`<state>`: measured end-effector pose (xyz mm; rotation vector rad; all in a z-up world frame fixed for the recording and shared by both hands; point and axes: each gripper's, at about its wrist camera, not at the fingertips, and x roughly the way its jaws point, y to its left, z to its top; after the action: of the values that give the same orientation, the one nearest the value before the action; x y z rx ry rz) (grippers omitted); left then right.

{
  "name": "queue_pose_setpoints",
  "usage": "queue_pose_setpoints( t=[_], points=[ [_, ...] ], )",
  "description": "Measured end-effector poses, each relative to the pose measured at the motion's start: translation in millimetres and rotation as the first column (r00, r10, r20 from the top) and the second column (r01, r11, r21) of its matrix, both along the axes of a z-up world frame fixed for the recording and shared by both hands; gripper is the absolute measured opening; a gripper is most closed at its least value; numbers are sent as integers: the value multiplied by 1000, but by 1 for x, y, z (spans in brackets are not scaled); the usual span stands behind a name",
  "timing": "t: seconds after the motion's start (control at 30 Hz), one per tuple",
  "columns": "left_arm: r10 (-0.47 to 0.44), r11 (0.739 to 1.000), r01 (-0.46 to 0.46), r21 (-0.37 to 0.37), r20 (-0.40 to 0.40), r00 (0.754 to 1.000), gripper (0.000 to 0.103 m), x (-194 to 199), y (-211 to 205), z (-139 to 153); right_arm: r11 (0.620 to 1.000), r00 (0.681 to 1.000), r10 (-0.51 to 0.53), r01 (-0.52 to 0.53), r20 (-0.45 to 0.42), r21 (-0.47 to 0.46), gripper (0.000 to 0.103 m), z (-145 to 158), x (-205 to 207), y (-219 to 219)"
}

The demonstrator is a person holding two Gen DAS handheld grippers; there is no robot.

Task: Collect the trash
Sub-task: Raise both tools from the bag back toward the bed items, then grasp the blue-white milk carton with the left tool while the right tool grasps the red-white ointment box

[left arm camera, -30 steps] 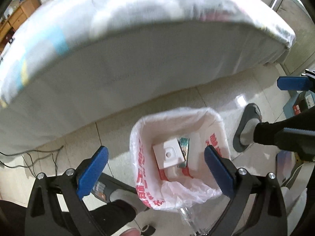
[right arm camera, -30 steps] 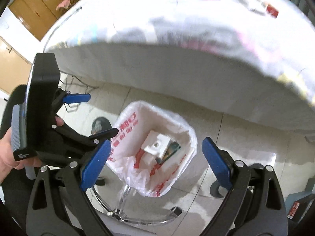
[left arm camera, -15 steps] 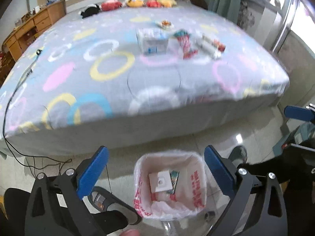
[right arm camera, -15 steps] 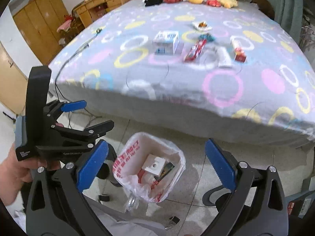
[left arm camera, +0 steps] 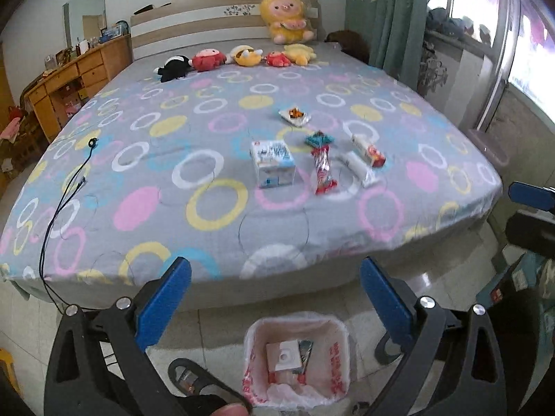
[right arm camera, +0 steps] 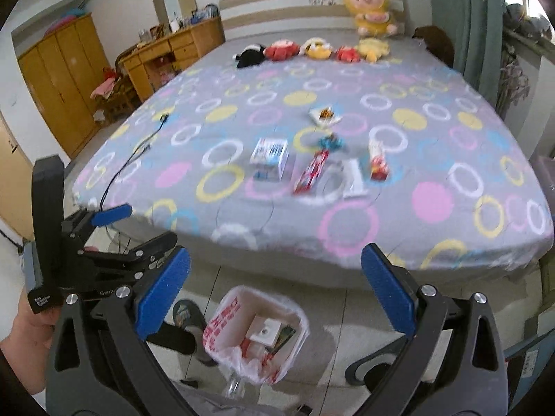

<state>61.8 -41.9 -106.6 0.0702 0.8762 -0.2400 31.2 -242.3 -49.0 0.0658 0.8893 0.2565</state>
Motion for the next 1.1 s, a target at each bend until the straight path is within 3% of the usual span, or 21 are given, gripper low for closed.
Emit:
queue_pose_setpoints(
  t=[0.33, 0.57, 0.87, 1.1],
  points=[
    [65, 998, -64, -29, 35, 997, 95, 52, -3, 34, 989, 985, -132, 138, 116, -47, 96, 58, 42, -39],
    [94, 995, -93, -37, 16, 995, 95, 89, -8, 40, 987, 979, -150, 157, 140, -44, 96, 73, 73, -56],
    [91, 995, -93, -39, -45, 995, 95, 139, -31, 29, 984, 985, -152, 159, 85, -79, 96, 52, 127, -63],
    [103, 994, -105, -8, -103, 989, 95, 175, -43, 1, 984, 987, -155, 157, 28, -88, 96, 21, 170, -71]
  ],
)
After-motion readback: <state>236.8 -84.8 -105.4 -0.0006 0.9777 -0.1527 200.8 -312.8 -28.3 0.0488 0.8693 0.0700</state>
